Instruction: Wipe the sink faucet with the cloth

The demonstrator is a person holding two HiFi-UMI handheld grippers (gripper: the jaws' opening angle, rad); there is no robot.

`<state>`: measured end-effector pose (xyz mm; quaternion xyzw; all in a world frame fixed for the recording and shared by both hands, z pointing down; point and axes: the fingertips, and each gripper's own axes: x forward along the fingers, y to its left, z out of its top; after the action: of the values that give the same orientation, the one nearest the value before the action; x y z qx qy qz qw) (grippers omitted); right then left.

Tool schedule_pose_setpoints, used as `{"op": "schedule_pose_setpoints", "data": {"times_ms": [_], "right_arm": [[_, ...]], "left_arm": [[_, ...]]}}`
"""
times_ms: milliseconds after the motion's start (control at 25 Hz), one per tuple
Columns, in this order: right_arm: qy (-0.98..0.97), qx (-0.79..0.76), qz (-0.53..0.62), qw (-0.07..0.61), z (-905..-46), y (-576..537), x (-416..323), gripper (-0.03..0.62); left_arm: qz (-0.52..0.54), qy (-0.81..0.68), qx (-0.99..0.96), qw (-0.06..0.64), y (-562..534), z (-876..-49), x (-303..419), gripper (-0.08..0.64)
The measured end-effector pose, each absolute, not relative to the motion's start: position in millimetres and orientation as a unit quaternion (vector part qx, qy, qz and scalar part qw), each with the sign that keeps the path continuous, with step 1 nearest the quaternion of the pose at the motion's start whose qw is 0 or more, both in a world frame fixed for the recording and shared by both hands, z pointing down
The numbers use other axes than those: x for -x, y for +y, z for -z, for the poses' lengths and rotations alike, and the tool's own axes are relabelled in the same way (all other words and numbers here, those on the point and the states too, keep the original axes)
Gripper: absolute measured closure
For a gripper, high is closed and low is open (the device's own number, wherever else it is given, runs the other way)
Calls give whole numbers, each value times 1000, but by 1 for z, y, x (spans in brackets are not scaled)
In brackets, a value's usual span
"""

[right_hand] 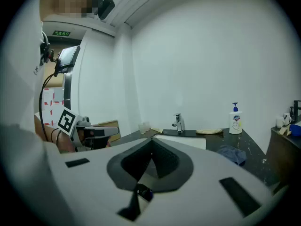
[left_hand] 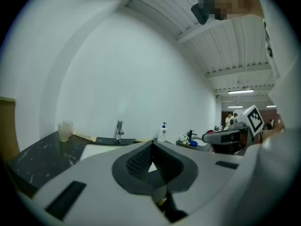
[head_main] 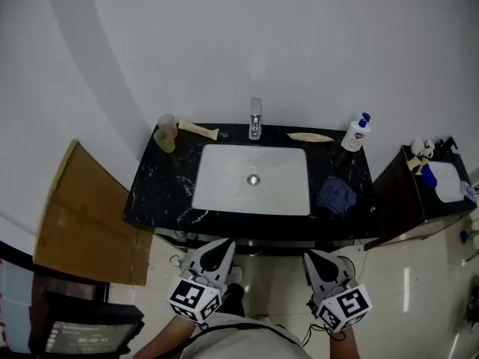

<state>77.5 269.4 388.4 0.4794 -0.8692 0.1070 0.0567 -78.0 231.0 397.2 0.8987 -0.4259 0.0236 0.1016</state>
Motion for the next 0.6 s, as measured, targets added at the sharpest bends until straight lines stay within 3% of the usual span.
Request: {"op": "schedule_pose_setpoints", "data": {"times_ms": [600], "right_arm": [[-841,-533,-86,46,-371,96,-33,589]], "left_arm": [[-13,-343,-936,79,51,-376,91,560]]}}
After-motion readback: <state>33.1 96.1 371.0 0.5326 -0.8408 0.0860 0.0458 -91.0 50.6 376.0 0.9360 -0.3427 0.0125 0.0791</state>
